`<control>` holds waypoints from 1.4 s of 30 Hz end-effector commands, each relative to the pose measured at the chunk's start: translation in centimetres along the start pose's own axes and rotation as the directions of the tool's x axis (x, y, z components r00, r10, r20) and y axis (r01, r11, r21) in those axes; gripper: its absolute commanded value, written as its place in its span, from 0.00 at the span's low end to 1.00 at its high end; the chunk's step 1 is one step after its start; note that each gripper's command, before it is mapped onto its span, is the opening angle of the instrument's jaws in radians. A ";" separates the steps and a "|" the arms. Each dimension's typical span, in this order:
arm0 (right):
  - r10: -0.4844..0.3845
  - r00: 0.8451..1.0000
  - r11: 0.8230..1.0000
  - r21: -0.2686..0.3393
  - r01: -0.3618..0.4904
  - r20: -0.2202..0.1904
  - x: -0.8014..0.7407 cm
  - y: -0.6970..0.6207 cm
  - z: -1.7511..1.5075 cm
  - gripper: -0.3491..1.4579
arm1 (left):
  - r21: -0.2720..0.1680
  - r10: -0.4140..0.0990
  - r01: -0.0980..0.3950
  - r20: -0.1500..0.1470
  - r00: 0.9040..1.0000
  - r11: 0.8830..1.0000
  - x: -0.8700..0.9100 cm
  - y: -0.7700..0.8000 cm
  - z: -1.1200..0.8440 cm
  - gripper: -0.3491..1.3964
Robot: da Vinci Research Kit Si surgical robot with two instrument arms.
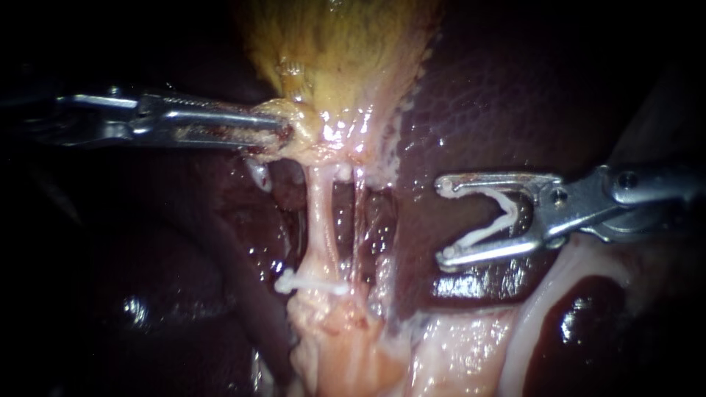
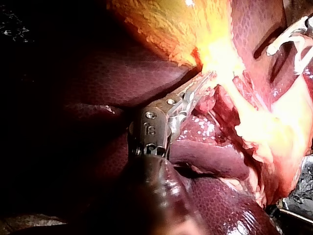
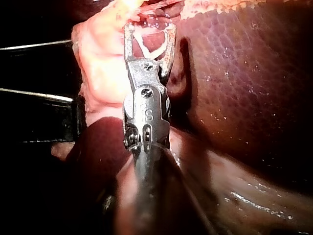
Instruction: Clipping second clip left tube
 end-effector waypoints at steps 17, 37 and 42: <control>-0.003 1.000 1.000 0.013 0.003 -0.001 0.07 -0.06 0.10 0.47 | 0.017 -0.002 0.003 -0.060 0.998 1.000 0.67 0.25 -0.96 0.00; 0.124 0.992 0.991 0.048 -0.124 0.004 0.27 -0.29 1.38 0.47 | 0.025 0.004 -0.002 -0.063 0.998 1.000 0.57 0.25 -0.91 0.00; 0.134 0.990 0.990 0.035 -0.136 0.036 0.08 -0.17 1.53 0.47 | 0.026 0.004 -0.002 -0.063 0.998 1.000 0.57 0.26 -0.91 0.00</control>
